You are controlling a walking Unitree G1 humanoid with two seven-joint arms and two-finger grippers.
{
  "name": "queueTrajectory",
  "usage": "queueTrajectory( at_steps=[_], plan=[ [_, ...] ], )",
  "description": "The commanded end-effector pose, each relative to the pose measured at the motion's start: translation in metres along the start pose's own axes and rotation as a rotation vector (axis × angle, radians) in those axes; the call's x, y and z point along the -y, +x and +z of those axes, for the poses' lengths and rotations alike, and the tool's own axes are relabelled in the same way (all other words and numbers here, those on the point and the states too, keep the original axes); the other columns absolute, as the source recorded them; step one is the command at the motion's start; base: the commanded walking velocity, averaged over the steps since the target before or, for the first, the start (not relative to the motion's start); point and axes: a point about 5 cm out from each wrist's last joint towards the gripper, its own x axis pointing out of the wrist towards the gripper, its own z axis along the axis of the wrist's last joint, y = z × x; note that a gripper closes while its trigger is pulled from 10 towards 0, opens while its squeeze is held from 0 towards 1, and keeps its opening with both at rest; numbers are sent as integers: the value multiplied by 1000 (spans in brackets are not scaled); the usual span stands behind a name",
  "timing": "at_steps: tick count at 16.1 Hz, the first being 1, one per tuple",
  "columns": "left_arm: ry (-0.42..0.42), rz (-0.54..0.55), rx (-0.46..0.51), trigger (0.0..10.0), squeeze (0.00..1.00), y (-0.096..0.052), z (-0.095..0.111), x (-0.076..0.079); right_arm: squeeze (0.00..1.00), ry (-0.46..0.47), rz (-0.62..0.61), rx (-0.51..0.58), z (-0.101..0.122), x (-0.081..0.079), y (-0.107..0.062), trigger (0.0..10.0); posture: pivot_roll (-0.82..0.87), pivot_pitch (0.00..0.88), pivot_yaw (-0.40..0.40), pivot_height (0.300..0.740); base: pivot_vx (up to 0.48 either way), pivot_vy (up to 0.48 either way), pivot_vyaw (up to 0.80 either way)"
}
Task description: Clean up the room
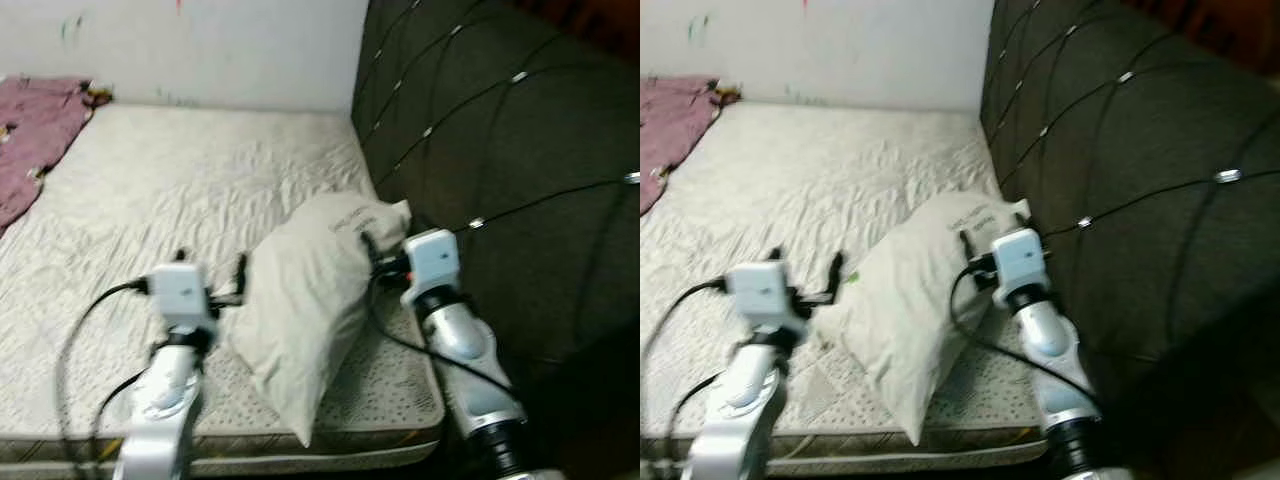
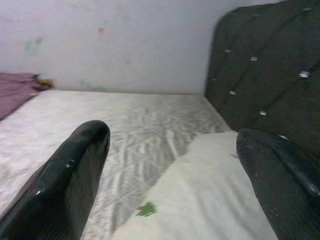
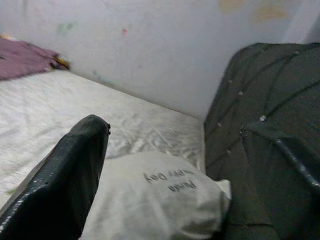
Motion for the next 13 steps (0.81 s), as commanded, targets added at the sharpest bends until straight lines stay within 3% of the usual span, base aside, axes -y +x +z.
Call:
queueTrajectory(
  at_steps=[1, 4, 7, 13],
  plan=[
    [9, 12, -2, 10000, 0, -2, 1, -3, 0, -4, 5, -3, 1, 2, -1, 10000, -23, 24, -54, 740, 0, 0, 0],
    [80, 78, -21, 10000, 0, -17, 1, -15, 0, -12, 12, -15, 0, 10, -13, 10000, -23, 28, -55, 740, 0, 0, 0],
    [59, 85, -28, 10000, 0, -33, 1, -30, 0, -6, 72, -12, 6, 9, -26, 10000, -11, 37, -58, 740, 0, 0, 0],
    [65, 77, -42, 10000, 0, -32, -1, -28, 0, -7, 73, -43, 2, 12, -33, 10000, -10, 35, -61, 740, 0, 0, 0]
  ],
)
